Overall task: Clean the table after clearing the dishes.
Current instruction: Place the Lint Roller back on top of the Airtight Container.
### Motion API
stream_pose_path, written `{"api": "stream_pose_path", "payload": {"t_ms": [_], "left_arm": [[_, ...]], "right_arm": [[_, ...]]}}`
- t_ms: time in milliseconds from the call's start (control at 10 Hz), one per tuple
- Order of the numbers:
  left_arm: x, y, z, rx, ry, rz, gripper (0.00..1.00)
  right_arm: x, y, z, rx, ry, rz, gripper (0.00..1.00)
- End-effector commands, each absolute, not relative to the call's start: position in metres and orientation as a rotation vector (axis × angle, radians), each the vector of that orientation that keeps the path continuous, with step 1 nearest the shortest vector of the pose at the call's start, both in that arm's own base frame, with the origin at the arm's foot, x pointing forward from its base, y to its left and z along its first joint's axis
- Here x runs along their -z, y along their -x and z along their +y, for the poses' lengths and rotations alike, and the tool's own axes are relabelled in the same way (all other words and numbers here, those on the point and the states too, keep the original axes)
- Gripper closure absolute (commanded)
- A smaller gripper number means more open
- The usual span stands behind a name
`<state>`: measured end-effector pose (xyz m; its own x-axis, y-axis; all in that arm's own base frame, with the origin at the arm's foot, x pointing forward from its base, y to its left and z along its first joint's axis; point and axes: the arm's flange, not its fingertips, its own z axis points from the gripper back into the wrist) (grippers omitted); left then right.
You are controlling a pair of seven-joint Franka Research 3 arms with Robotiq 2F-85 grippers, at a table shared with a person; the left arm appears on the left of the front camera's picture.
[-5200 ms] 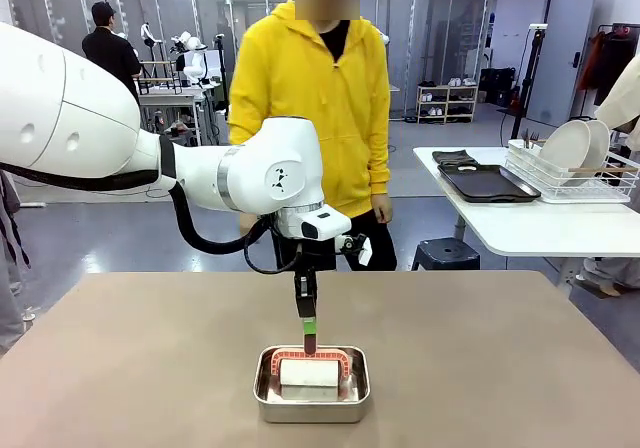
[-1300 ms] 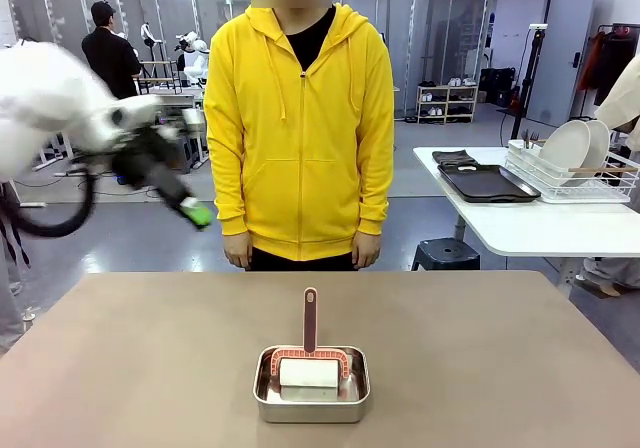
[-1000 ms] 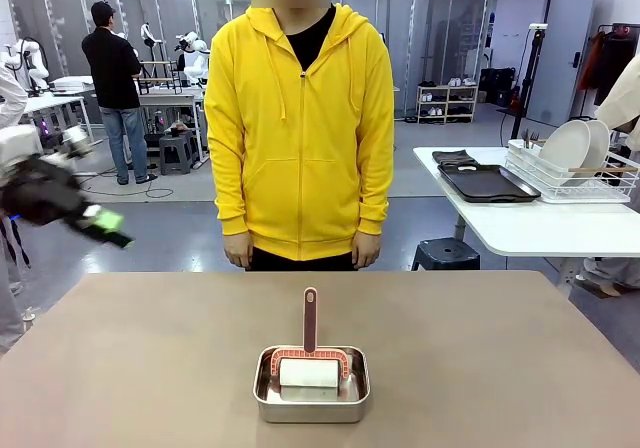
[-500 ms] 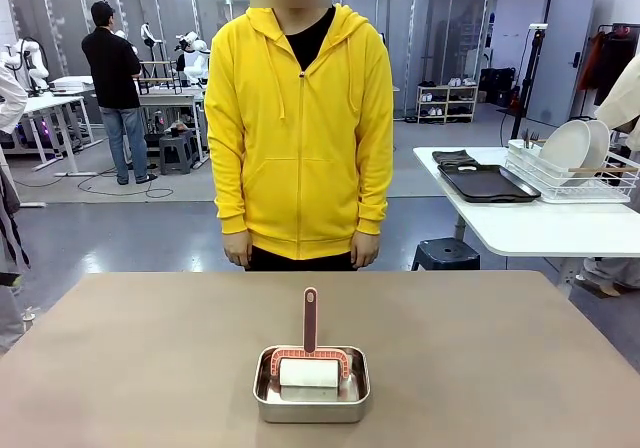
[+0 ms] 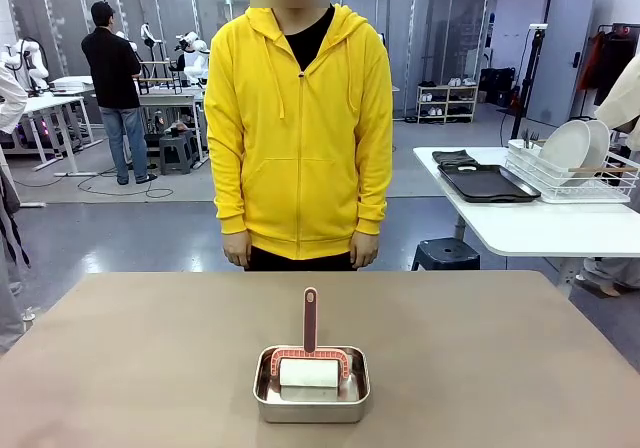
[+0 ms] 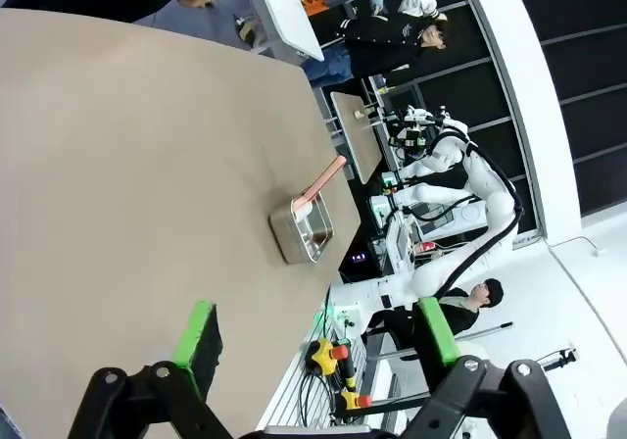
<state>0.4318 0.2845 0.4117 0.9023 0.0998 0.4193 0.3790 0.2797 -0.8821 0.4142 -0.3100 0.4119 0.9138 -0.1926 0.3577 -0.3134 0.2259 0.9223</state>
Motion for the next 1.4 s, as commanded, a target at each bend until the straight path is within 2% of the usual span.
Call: {"api": "stream_pose_path", "payload": {"t_ms": [0, 1300], "left_arm": [[-0.4080, -0.4247, 0.2876, 0.193, 1.285, -0.450, 0.00], [-0.4080, -0.4247, 0.2876, 0.193, 1.285, -0.450, 0.00]], "right_arm": [[-0.4145, -0.4116, -0.3073, -0.094, -1.359, -0.450, 0.00], [-0.4145, -0.4116, -0.3073, -0.094, -1.359, -0.450, 0.00]]}}
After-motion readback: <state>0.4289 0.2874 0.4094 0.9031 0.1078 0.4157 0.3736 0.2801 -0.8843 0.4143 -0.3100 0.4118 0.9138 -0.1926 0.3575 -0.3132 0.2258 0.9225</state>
